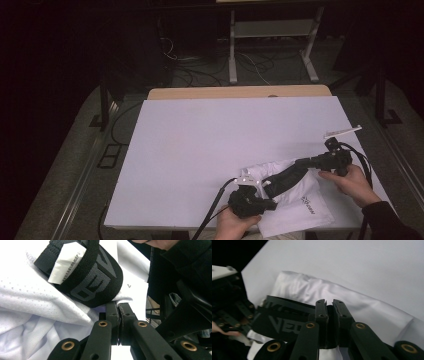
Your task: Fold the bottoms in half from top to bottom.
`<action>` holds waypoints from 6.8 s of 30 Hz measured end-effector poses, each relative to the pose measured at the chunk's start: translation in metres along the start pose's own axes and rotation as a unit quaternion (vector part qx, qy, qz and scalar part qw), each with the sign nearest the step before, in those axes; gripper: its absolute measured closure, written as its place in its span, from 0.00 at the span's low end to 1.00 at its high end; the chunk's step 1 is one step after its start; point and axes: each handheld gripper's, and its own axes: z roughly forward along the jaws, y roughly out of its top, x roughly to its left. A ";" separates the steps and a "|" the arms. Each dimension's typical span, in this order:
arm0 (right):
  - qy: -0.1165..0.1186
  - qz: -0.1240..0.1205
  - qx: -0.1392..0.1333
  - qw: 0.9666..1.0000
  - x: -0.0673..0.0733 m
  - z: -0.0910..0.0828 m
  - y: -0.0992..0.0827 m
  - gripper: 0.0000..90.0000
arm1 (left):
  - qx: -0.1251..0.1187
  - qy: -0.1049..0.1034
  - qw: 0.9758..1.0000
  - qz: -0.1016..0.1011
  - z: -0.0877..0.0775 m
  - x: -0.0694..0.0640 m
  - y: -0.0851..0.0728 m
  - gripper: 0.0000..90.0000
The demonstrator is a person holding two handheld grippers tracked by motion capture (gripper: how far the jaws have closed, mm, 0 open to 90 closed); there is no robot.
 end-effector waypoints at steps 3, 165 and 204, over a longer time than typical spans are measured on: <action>0.010 -0.004 -0.009 1.000 0.006 -0.006 -0.001 0.90 | 0.001 0.001 1.000 0.000 0.000 0.000 0.000 0.96; 0.077 -0.065 0.186 0.977 0.022 0.038 -0.001 0.96 | -0.105 0.056 0.988 0.100 -0.077 0.052 0.055 0.09; 0.054 -0.141 0.204 0.967 0.086 0.016 -0.078 0.93 | -0.098 0.043 0.990 0.090 -0.064 0.050 0.054 0.09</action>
